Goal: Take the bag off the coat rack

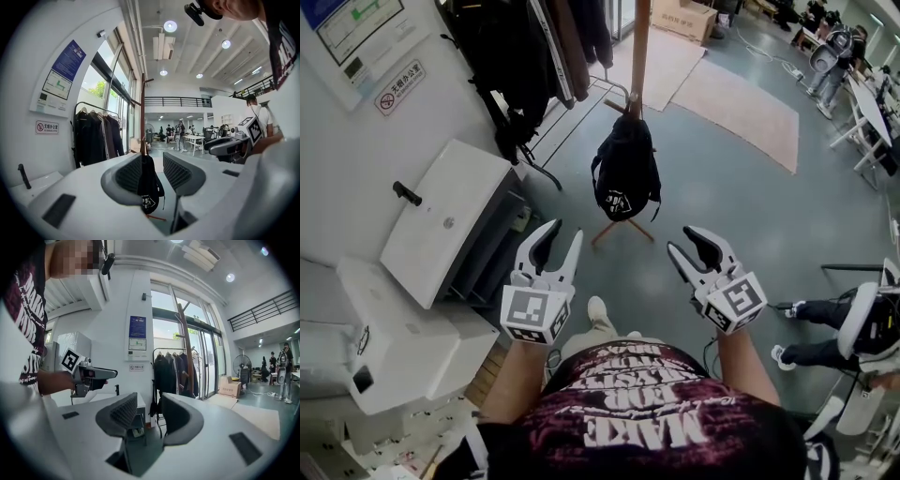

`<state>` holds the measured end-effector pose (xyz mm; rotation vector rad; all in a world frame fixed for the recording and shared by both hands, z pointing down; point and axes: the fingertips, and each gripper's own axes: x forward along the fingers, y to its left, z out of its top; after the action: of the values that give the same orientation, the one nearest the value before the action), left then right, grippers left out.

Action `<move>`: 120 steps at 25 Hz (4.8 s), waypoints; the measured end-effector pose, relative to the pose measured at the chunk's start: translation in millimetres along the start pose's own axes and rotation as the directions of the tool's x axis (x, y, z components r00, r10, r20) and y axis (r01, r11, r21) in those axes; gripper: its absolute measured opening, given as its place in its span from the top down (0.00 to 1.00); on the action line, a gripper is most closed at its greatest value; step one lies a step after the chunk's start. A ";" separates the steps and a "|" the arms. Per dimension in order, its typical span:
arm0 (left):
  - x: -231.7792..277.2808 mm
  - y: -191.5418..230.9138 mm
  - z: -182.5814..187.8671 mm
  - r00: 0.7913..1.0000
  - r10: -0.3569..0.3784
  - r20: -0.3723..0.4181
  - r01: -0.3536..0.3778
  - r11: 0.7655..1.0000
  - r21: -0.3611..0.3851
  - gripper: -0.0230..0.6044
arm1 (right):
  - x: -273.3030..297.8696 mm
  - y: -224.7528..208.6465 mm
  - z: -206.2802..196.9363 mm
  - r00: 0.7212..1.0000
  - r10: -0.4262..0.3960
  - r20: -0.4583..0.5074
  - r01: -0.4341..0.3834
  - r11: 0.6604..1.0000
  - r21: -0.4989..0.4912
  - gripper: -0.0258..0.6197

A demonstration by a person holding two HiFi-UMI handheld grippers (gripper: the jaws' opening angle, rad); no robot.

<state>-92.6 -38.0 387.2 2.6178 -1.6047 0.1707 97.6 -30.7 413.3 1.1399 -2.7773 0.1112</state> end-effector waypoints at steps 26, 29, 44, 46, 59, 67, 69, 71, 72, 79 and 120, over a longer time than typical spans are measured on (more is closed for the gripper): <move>105.0 52.1 17.0 0.994 -0.102 0.025 0.101 0.993 0.061 0.74 | 74.3 -65.9 14.9 0.993 -0.114 -0.008 0.114 0.993 -0.005 0.70; 111.0 63.9 22.3 0.993 -0.104 0.047 0.101 0.993 0.062 0.74 | 83.4 -68.2 19.2 0.992 -0.130 0.000 0.130 0.992 -0.007 0.70; 140.8 74.7 2.7 0.980 -0.198 -0.011 0.198 0.978 0.064 0.74 | 104.1 -73.2 9.7 0.980 -0.197 -0.007 0.197 0.980 0.037 0.70; 145.6 76.1 0.9 0.980 -0.197 -0.017 0.197 0.979 0.056 0.74 | 106.7 -77.4 9.5 0.981 -0.196 -0.009 0.196 0.980 0.041 0.70; 203.6 73.2 -0.6 0.979 -0.200 -0.043 0.202 0.978 0.049 0.74 | 146.1 -126.9 11.8 0.990 -0.139 -0.004 0.139 0.989 0.052 0.70; 241.6 77.2 -2.1 0.979 -0.198 -0.050 0.200 0.979 0.036 0.74 | 173.2 -158.2 8.3 0.994 -0.102 -0.025 0.103 0.993 0.055 0.70; 250.7 79.8 -3.6 0.980 -0.194 -0.052 0.196 0.980 0.034 0.74 | 180.0 -164.8 6.3 0.995 -0.091 -0.032 0.093 0.994 0.055 0.70; 259.1 81.5 -5.2 0.980 -0.189 -0.056 0.191 0.981 0.030 0.74 | 185.6 -171.7 3.1 0.996 -0.084 -0.039 0.087 0.995 0.057 0.70; 263.2 82.3 -6.5 0.981 -0.186 -0.059 0.188 0.982 0.028 0.74 | 188.1 -175.2 1.9 0.996 -0.081 -0.041 0.084 0.995 0.058 0.70; 292.6 86.6 -20.2 0.980 -0.180 -0.079 0.183 0.983 0.028 0.74 | 208.2 -199.9 -7.6 0.997 -0.060 -0.053 0.063 0.996 0.057 0.70; 380.7 66.4 -56.8 0.966 -0.201 -0.161 0.205 0.979 0.008 0.95 | 280.9 -236.8 -52.2 0.984 -0.104 -0.147 0.115 0.991 0.067 0.95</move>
<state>16.1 -398.0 492.5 2.6871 -1.2834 0.3797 71.5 -387.4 512.1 1.2478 -2.5990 0.2774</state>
